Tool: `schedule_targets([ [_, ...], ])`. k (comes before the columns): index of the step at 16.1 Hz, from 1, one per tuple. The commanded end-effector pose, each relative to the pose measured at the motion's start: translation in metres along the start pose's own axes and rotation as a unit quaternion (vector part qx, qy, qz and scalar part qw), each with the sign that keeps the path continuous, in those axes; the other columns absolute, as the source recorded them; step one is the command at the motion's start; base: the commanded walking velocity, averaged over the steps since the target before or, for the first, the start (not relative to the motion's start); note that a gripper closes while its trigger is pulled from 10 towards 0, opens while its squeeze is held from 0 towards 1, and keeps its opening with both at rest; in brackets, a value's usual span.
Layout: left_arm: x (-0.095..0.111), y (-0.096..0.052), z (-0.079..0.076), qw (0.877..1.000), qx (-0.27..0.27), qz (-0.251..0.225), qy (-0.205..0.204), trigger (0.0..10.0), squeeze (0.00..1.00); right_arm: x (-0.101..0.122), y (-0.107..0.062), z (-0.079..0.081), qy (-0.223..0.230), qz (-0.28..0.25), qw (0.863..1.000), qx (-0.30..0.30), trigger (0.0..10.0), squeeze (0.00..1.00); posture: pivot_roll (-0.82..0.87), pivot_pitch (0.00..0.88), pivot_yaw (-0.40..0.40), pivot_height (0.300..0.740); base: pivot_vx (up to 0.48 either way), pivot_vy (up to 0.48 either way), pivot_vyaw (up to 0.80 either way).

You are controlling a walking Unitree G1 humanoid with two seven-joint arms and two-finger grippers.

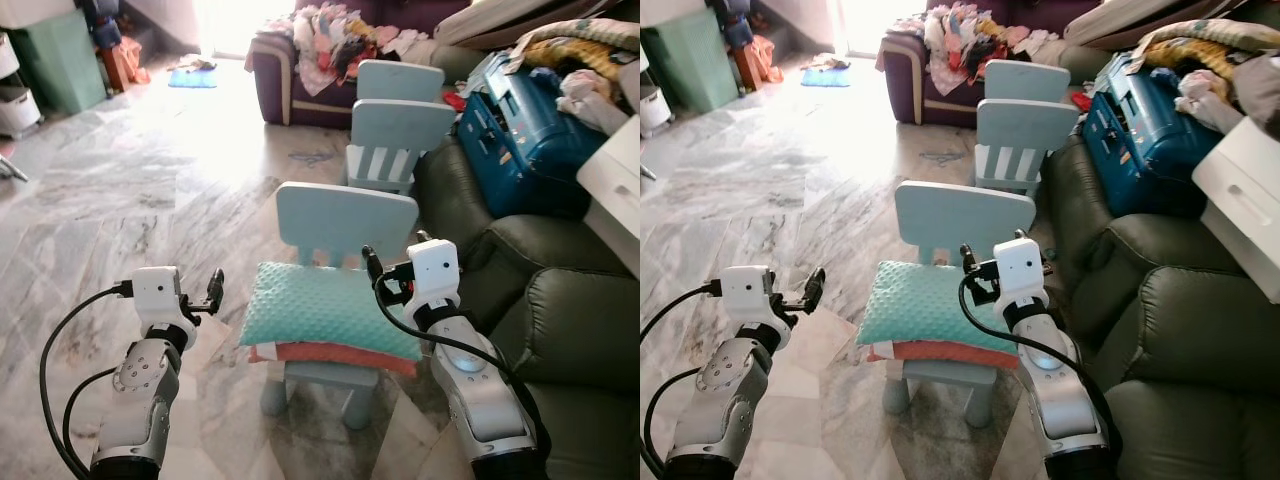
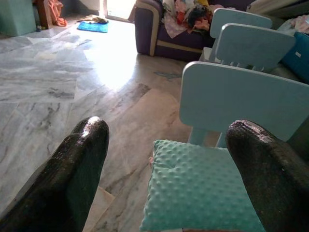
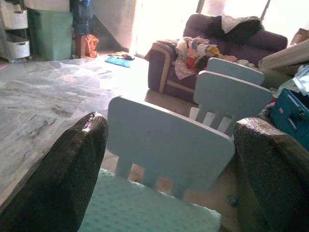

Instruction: Move the pillow to the sofa

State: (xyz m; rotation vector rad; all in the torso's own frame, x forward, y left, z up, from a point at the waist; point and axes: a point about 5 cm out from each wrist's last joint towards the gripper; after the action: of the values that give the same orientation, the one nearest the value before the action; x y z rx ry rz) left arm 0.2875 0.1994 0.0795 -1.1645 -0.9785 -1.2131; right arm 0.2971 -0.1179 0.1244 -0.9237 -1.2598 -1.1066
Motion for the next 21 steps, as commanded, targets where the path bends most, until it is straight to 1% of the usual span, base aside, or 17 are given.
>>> schedule_targets([
  [1,0.001,0.003,-0.003,1.0,-0.014,0.004,0.003,10.0,0.0,0.002,0.0,-0.005,-0.002,-0.003,1.0,-0.012,10.0,0.0,-0.02,0.04,-0.05,0.74,0.0,0.0,0.0],
  [14,-0.002,0.0,-0.014,0.999,-0.037,0.006,0.001,10.0,0.0,0.001,0.001,-0.005,0.003,-0.003,1.0,-0.014,10.0,0.0,-0.02,0.043,-0.05,0.74,0.0,0.0,0.0],
  [21,-0.002,0.0,-0.017,0.999,-0.043,0.006,0.001,10.0,0.0,0.002,0.001,-0.006,0.003,-0.003,1.0,-0.016,10.0,0.0,-0.02,0.045,-0.053,0.74,0.0,0.0,0.0],
])
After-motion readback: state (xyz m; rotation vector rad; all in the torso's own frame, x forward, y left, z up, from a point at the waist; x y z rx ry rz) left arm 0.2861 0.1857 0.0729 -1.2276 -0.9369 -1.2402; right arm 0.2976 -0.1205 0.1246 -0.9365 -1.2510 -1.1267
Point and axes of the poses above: a point about 5 cm out from each wrist's last joint towards the gripper, its own y axis pointing out of the wrist towards the gripper, its own x axis along the axis of the wrist's last joint, z = x × y, and after that the axes turned 15 degrees about y, right-handed
